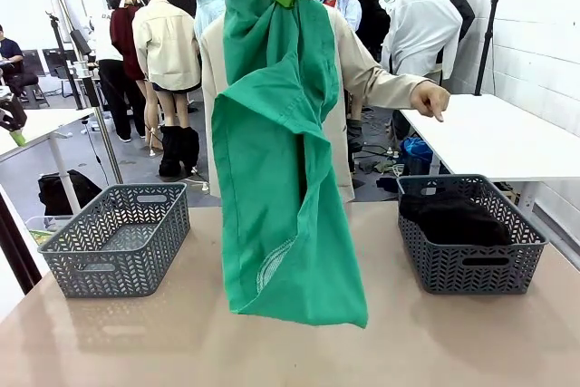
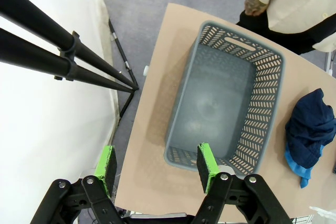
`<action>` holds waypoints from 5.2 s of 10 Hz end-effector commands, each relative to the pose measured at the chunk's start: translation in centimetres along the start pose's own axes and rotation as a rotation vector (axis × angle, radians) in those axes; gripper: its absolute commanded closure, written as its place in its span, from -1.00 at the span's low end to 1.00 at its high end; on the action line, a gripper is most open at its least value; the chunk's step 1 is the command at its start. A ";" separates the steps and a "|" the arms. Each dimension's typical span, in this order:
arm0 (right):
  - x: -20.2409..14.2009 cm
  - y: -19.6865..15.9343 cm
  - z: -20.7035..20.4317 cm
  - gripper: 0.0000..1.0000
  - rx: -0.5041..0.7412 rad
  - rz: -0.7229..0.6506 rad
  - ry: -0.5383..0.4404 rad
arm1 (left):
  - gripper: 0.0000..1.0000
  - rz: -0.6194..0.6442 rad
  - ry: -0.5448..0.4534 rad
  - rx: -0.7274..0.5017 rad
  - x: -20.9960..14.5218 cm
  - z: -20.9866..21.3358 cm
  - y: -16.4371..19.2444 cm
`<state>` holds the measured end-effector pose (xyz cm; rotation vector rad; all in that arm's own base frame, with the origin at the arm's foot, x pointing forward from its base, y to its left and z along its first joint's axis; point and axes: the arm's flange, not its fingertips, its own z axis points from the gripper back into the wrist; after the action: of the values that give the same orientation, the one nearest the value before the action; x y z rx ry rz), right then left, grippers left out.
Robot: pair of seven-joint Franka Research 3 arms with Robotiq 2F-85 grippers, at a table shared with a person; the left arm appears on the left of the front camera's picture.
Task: Sort the tops and bottoms.
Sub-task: Sort the clothes according to human instructions.
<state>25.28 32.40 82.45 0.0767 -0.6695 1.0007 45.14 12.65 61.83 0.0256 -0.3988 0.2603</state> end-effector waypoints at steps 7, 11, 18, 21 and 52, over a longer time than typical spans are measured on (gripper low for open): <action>-7.7 -18.4 7.4 1.00 -0.370 -0.333 -0.122 | -0.59 0.006 0.008 -0.008 0.1 0.1 0.1; -10.8 -24.3 8.1 1.00 -0.348 -0.419 -0.177 | -0.59 0.006 0.008 -0.008 0.1 0.1 0.1; -10.8 -24.3 8.1 1.00 -0.348 -0.419 -0.177 | -0.59 0.006 0.008 -0.008 0.1 0.1 0.1; -11.9 -28.2 6.1 1.00 -0.352 -0.357 -0.008 | -0.59 0.006 0.008 -0.008 0.1 0.1 0.1; -24.7 -37.5 -23.5 -1.00 0.092 -0.513 0.398 | -0.59 0.006 0.008 -0.008 0.1 0.1 0.1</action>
<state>58.59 1.40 59.35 0.1197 -0.1751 0.5251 45.19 12.68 61.78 0.0263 -0.3969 0.2610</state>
